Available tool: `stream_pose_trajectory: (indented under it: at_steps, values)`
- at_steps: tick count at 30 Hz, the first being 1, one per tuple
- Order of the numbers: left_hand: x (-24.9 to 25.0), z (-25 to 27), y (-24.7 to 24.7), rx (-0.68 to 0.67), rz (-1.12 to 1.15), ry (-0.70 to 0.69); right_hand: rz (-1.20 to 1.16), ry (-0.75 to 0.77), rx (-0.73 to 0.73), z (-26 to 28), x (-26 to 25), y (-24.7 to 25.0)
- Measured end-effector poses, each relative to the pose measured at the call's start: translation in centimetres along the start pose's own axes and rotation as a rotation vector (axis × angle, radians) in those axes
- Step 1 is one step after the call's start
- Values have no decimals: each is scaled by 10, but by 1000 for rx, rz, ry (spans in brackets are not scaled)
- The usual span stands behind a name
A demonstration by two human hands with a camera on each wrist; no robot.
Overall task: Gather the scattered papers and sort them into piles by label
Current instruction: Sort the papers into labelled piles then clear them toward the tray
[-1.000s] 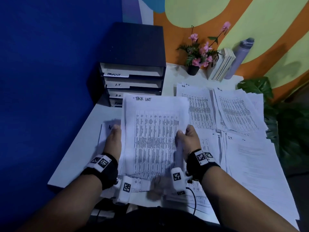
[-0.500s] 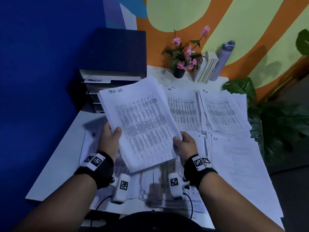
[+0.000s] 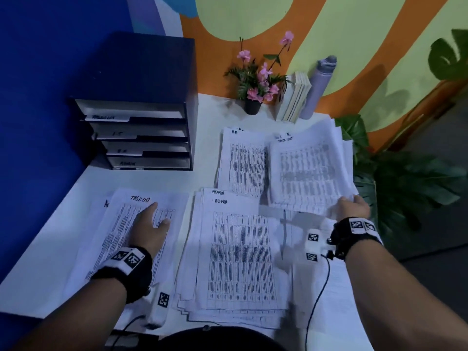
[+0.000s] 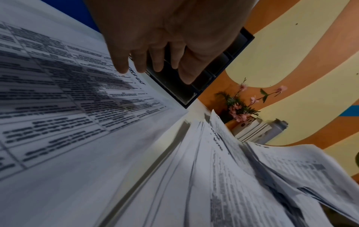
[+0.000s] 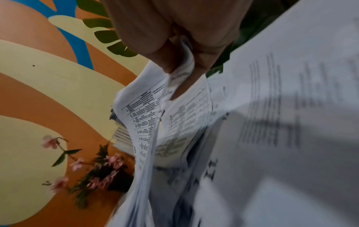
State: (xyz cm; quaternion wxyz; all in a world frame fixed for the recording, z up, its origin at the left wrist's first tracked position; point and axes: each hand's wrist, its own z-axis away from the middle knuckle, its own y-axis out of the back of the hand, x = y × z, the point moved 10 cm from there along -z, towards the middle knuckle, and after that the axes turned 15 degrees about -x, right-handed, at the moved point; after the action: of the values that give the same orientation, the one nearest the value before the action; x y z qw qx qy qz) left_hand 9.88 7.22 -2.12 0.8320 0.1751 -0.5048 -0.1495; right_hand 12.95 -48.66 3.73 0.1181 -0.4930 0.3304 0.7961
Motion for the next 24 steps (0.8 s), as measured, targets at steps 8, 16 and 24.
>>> stream_pose_trajectory:
  at_steps: [8,16,24]
  values:
    - [-48,-2,7,-14,-399,167,438,140,-14,-13,-46,-3]
    - [-93,12,45,19,-559,422,250,143,-751,113,7,-186]
    - [-118,24,77,-23,-548,500,582,191,-1164,225,56,-293]
